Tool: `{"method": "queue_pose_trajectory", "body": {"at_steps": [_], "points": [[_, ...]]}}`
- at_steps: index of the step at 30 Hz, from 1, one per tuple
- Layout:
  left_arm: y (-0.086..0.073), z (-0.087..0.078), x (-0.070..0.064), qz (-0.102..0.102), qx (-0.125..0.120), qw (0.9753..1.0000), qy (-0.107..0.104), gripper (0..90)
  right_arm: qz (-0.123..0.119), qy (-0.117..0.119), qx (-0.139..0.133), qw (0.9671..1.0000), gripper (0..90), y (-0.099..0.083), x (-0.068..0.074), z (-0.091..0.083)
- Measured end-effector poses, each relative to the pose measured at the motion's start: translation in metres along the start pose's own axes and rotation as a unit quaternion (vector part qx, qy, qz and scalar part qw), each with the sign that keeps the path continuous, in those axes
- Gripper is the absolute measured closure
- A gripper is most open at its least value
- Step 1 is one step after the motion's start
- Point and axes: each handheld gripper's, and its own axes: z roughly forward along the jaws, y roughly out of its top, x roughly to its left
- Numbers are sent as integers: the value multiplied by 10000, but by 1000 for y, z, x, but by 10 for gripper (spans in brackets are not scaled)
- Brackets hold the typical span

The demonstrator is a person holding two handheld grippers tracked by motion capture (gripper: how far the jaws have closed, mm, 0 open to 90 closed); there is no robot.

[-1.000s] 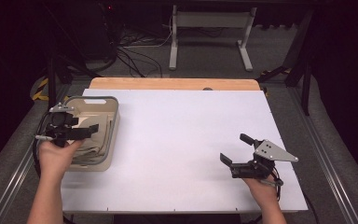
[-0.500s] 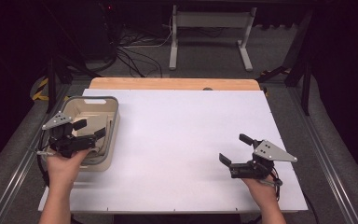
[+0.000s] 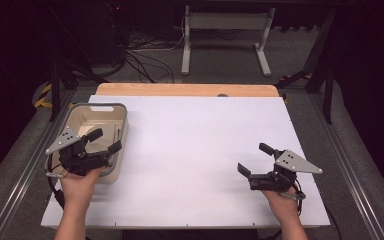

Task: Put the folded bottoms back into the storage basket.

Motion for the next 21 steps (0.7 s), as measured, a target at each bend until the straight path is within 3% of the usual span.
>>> {"method": "queue_pose_trajectory", "body": {"at_steps": [8, 21], "points": [[-10, 7, -15, 199, -179, 9994, -208, 123, 10, -22, -1, 10000, 0, 0, -1, -1], [-15, 13, -23, 365, -250, 9988, -218, 107, 27, -76, -23, 10000, 0, 0, -4, -3]]}}
